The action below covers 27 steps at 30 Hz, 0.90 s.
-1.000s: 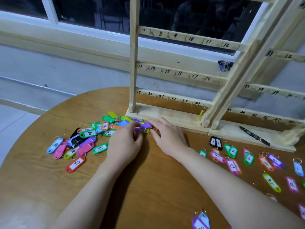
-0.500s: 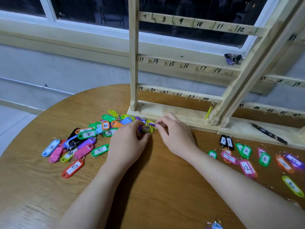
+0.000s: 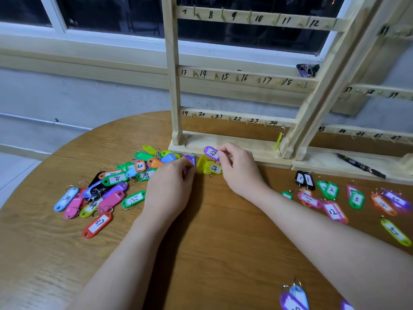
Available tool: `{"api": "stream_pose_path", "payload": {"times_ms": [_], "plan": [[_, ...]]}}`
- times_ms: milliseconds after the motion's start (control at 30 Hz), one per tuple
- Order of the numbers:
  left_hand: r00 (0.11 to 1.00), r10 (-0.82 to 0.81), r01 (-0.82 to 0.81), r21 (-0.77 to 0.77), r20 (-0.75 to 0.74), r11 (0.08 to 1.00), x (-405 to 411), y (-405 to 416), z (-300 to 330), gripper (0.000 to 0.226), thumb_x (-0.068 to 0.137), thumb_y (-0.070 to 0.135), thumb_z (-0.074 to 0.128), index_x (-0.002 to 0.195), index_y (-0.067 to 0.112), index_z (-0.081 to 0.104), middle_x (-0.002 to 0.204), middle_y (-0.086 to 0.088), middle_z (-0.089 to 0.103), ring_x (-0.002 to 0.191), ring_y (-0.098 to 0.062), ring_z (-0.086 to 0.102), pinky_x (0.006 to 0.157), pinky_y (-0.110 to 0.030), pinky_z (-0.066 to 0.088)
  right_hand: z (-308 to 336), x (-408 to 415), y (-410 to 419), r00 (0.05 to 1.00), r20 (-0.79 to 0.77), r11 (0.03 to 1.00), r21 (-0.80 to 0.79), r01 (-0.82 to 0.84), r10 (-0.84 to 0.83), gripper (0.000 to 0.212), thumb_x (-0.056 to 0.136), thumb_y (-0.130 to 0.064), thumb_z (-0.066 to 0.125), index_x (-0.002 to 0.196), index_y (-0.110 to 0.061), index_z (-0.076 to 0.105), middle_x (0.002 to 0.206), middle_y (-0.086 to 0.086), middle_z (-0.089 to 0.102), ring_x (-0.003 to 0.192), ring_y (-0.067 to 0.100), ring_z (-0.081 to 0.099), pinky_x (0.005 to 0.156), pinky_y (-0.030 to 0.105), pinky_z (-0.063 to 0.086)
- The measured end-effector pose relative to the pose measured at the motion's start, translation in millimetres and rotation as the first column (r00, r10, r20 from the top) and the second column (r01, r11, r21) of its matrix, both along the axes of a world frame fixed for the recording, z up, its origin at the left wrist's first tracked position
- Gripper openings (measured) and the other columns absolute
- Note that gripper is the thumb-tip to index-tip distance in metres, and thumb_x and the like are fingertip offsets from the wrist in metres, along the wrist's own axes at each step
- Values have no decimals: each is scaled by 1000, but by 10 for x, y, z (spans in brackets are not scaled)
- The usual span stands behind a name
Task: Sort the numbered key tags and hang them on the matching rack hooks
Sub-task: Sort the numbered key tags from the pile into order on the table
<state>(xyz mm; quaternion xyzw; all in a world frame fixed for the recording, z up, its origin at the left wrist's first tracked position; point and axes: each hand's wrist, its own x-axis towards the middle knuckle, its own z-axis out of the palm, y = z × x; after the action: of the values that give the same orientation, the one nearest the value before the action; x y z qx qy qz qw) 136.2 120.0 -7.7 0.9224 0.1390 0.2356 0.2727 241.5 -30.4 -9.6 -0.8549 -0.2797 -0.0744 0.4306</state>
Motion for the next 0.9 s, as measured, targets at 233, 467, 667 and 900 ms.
{"api": "stream_pose_path", "payload": {"times_ms": [233,467,667,900], "plan": [[999,-2,3,-33,40,999,-8,-16,9,13,94,35,63,94,22,67,76,4,64,76,-25,61,66,-39,49,48,-35,2,998,-63,999,30,10,-8,21,102,-15,50,100,-15,71,77,-7,71,78,17,70,76,44,58],[996,-77,66,228,42,971,12,-40,-51,31,87,35,75,113,18,75,93,-9,55,92,-34,55,83,-41,49,78,-47,2,995,-96,999,28,28,-25,22,102,-15,51,103,-17,73,79,-6,73,80,14,71,78,42,59],[993,-79,63,162,92,985,5,-41,-12,17,86,28,78,101,22,81,84,-7,60,85,-33,56,77,-40,49,85,-59,12,995,-94,999,3,32,-32,22,101,-16,51,100,-18,72,78,-4,72,80,18,70,77,44,59],[988,-97,62,262,121,963,2,-8,11,2,80,18,78,80,19,80,72,-3,54,73,-31,51,68,-42,46,122,-82,-5,994,-96,998,39,58,-54,23,102,-13,51,107,-13,73,79,-3,72,79,16,70,76,40,60]]}}
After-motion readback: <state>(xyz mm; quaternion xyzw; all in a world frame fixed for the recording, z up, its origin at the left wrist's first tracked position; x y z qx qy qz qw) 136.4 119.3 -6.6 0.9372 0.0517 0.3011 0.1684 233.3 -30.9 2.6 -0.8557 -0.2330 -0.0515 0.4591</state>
